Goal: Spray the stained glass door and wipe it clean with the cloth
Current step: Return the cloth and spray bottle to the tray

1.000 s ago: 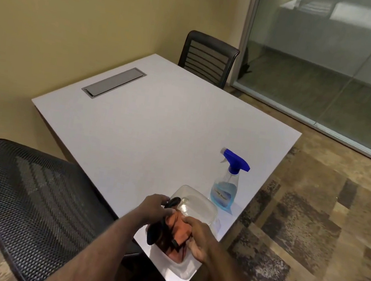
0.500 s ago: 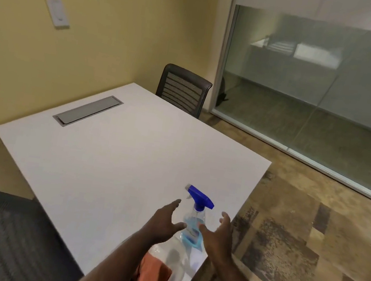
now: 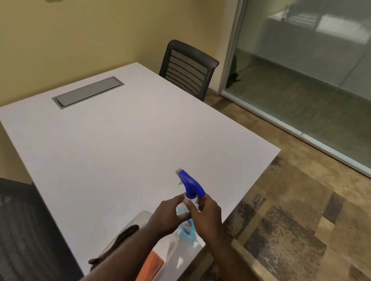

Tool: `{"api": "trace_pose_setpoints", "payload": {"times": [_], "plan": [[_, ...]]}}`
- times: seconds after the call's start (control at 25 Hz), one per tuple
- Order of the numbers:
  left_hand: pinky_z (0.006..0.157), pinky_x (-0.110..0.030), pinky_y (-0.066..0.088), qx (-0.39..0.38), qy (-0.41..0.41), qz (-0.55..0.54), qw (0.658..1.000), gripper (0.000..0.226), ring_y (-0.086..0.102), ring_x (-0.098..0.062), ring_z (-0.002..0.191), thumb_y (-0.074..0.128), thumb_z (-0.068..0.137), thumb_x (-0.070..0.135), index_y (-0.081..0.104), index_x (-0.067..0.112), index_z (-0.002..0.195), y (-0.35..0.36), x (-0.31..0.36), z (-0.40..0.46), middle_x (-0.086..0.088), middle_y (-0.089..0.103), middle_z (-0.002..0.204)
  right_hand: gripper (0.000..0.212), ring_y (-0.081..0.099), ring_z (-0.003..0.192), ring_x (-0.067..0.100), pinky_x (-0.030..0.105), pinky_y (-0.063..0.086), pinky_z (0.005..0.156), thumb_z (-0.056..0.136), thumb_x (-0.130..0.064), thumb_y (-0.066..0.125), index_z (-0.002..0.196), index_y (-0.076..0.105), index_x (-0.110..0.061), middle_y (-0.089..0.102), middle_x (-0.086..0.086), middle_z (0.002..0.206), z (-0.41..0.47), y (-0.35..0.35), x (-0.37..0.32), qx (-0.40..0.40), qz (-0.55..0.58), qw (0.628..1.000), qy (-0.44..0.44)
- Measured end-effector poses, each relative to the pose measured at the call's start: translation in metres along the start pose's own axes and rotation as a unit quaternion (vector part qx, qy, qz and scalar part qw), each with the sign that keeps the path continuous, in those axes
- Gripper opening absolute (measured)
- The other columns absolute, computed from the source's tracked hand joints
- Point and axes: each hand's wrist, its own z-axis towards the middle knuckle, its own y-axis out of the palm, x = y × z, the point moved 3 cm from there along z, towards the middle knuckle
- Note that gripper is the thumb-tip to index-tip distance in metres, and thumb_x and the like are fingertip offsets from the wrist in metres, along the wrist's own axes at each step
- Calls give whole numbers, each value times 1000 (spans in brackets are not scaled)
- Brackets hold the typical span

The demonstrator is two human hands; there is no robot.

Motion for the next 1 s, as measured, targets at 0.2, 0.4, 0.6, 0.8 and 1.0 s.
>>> {"api": "trace_pose_setpoints", "payload": {"times": [0.2,0.4,0.6,0.8,1.0], "plan": [[107,-35,45,60,24,-17,998,50,59,-18,123,63,92,34,54,17,137,-3,5,-1,0,62,136,36,59,83,2,-5,35,55,83,-30,73,114,62,-14,64,-10,95,0,-7,-10,1,33,999,-26],[104,-33,45,138,49,-34,989,48,61,-20,120,68,90,30,58,17,134,-29,11,-10,-1,65,133,37,57,80,-4,-3,36,62,84,-29,72,118,63,-17,61,-16,93,-8,-13,-47,-9,55,994,-91],[101,-37,49,208,79,-29,975,50,65,-17,113,77,81,26,64,17,129,-71,9,-37,-2,71,124,34,55,72,-13,-1,36,63,85,-33,71,114,64,-18,60,-17,88,-27,-3,-85,-20,51,987,-152],[92,-32,52,238,78,-37,968,49,67,-11,101,81,76,28,68,19,122,-94,-8,-68,2,73,116,33,60,73,-4,10,43,71,85,-40,69,110,65,-19,69,-11,89,-48,15,-99,-36,33,978,-202],[90,-31,52,219,46,-34,974,50,66,-6,96,81,75,30,68,21,122,-85,-34,-84,9,72,113,39,59,86,0,15,45,76,85,-41,69,116,65,-17,73,-4,106,-59,36,-79,-66,23,978,-198]]}}
